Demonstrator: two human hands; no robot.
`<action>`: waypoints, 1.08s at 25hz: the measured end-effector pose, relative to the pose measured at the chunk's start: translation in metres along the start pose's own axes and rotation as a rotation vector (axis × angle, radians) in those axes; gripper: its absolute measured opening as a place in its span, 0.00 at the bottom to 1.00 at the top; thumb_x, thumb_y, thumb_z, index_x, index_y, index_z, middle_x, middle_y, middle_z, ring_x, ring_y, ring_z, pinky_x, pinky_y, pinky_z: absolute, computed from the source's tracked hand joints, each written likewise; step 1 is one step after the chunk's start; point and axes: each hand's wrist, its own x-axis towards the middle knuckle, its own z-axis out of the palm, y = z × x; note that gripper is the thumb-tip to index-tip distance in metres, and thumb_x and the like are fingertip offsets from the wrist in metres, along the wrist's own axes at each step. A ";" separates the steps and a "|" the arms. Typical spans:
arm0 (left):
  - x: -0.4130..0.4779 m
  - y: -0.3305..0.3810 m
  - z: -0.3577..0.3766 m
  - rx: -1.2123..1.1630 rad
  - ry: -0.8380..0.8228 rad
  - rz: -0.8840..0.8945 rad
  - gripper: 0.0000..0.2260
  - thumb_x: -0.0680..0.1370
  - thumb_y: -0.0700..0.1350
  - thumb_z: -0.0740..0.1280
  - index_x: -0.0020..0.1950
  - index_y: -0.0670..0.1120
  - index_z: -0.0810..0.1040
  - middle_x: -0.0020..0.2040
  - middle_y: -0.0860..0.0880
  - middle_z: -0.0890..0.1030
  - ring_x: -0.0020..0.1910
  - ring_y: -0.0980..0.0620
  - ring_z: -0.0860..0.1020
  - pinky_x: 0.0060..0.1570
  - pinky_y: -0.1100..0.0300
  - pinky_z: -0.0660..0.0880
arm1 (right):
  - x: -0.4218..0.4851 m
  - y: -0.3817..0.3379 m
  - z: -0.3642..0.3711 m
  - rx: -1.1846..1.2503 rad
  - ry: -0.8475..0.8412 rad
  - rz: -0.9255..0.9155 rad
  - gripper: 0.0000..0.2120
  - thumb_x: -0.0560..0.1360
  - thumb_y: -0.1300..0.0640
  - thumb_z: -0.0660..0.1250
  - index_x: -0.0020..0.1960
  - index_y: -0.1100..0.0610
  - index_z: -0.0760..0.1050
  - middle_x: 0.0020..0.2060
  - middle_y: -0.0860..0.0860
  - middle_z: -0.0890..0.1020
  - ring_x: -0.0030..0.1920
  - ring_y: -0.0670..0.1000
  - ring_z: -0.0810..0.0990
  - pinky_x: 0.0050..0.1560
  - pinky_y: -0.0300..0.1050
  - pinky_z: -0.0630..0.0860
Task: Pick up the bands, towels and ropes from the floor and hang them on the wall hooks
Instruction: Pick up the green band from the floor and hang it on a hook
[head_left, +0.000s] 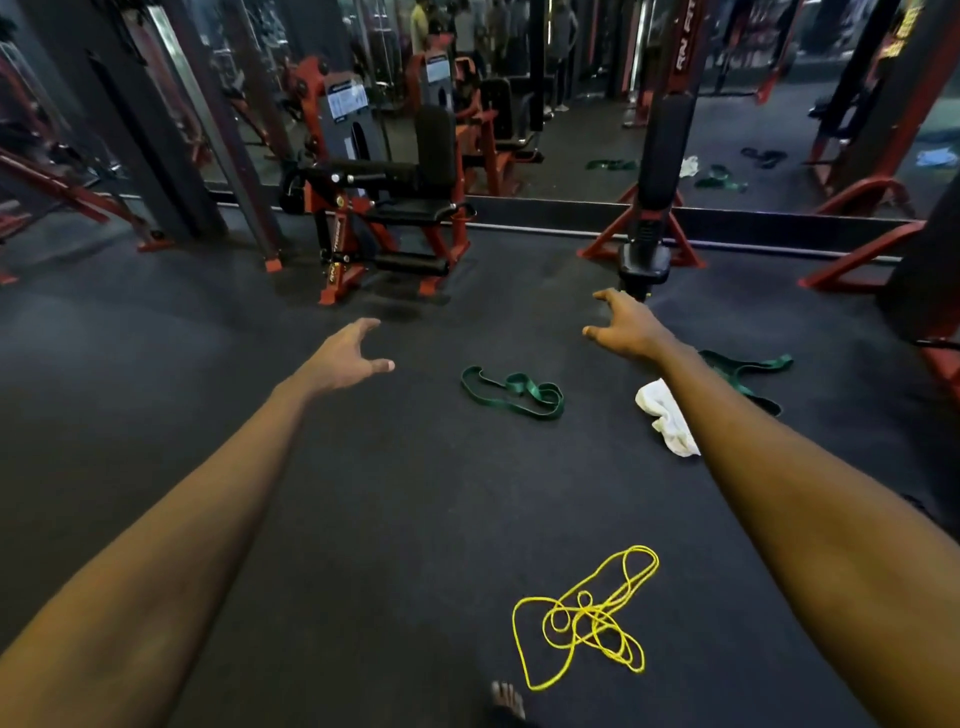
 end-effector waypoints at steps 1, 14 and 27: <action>0.028 -0.009 0.000 0.000 -0.011 -0.003 0.35 0.74 0.51 0.73 0.77 0.46 0.61 0.76 0.45 0.65 0.74 0.46 0.65 0.70 0.53 0.64 | 0.026 0.000 0.008 0.022 0.005 0.008 0.32 0.76 0.53 0.70 0.75 0.60 0.63 0.72 0.59 0.69 0.71 0.59 0.70 0.70 0.50 0.67; 0.443 -0.139 0.010 -0.049 -0.212 -0.014 0.35 0.74 0.52 0.73 0.77 0.48 0.61 0.75 0.46 0.66 0.73 0.46 0.66 0.68 0.54 0.65 | 0.386 0.005 0.153 0.028 -0.117 0.220 0.32 0.75 0.53 0.70 0.75 0.61 0.64 0.72 0.59 0.69 0.71 0.58 0.70 0.69 0.48 0.67; 0.784 -0.210 0.154 0.002 -0.531 -0.140 0.35 0.75 0.50 0.73 0.77 0.49 0.61 0.75 0.44 0.66 0.73 0.46 0.67 0.67 0.52 0.67 | 0.659 0.131 0.332 0.129 -0.335 0.510 0.30 0.75 0.54 0.70 0.74 0.61 0.65 0.70 0.60 0.71 0.69 0.58 0.72 0.67 0.49 0.69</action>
